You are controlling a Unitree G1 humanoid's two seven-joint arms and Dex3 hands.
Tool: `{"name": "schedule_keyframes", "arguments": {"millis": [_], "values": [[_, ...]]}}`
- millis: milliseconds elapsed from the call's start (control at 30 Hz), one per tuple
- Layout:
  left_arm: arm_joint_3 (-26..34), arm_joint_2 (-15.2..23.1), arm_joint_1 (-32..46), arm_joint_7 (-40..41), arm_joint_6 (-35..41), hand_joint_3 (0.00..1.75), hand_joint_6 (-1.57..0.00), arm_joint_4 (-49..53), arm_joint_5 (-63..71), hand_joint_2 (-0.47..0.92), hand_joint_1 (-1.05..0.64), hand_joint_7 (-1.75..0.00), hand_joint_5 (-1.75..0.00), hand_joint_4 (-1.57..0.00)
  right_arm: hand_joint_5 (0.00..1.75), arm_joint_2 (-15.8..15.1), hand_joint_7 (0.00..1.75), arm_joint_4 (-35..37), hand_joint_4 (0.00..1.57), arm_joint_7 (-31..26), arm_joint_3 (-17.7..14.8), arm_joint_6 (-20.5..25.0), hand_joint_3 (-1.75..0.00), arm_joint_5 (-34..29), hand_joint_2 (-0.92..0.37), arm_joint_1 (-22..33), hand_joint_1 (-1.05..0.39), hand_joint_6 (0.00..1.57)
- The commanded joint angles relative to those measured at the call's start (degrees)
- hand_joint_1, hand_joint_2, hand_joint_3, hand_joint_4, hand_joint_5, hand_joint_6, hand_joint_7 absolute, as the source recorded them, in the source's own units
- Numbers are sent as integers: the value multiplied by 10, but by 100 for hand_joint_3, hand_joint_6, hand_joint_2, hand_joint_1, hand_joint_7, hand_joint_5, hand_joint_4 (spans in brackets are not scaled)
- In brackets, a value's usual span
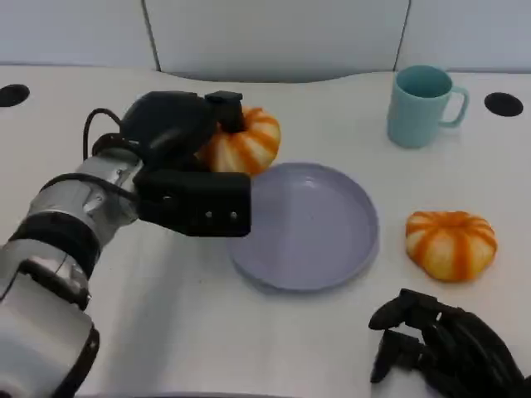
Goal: Grasp the bread from the table and place it into the plate.
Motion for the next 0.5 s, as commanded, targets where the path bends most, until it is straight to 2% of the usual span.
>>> {"name": "schedule_keyframes", "arguments": {"millis": [33,367,500], "values": [[-16,-25,-20,-37,-2,10,-63,-7,8,89,-9,-175,-175,-82,147,1,101,15,64,-14,7,14,-24,-17,-92,20,-53,70],[-32,-59,-20,-75,-5,8,-67,-4,11,84,-10,-175,-175,-85,151,4,103,10,62,-10,15,10,-27,-18,-92,22,-54,69],[-41,-69,-17,-81,0,8,-66,-1,16,83,-16,-175,-175,-83,149,8,102,1,62,-15,18,15,-24,-17,-92,28,-55,69]]}}
